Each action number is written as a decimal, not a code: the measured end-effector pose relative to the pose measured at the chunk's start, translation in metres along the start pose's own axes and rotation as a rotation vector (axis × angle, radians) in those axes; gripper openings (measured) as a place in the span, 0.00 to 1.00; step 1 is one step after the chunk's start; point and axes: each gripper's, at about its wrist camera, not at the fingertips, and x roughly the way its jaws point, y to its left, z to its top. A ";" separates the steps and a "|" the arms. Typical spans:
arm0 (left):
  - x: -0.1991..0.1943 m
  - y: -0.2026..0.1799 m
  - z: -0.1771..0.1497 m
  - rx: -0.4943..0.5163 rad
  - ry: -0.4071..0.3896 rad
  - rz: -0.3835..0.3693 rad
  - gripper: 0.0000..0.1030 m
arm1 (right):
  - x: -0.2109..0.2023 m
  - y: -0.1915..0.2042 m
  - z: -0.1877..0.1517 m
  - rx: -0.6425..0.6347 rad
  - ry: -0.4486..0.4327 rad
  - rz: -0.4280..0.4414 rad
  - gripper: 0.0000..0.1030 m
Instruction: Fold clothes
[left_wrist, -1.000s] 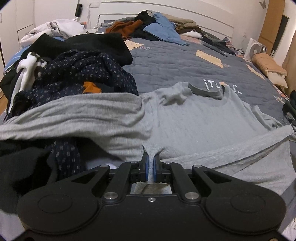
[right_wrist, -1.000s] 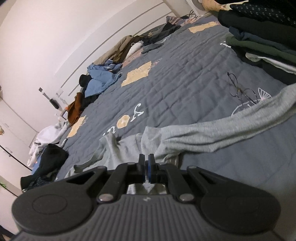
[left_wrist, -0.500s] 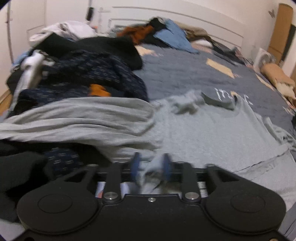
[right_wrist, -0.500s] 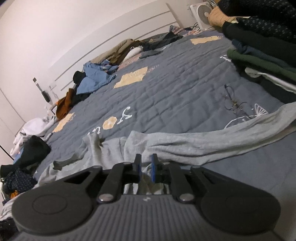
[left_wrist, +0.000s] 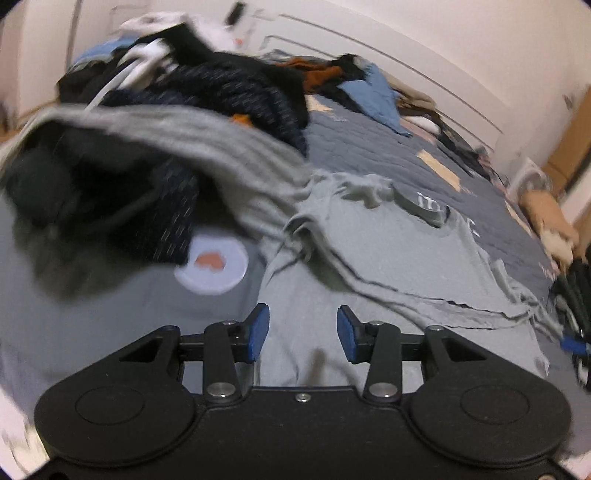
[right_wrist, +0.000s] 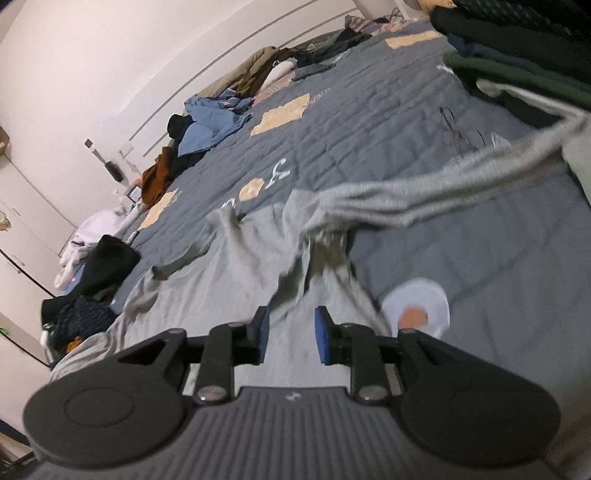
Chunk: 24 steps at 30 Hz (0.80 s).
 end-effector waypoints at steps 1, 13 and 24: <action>-0.001 0.004 -0.005 -0.030 0.002 -0.002 0.40 | -0.004 0.000 -0.004 0.002 0.006 0.002 0.26; 0.003 0.032 -0.033 -0.332 0.041 -0.094 0.45 | -0.032 -0.022 -0.046 0.170 0.071 0.061 0.30; 0.027 0.039 -0.045 -0.462 0.058 -0.132 0.45 | -0.022 -0.039 -0.060 0.242 0.086 0.035 0.30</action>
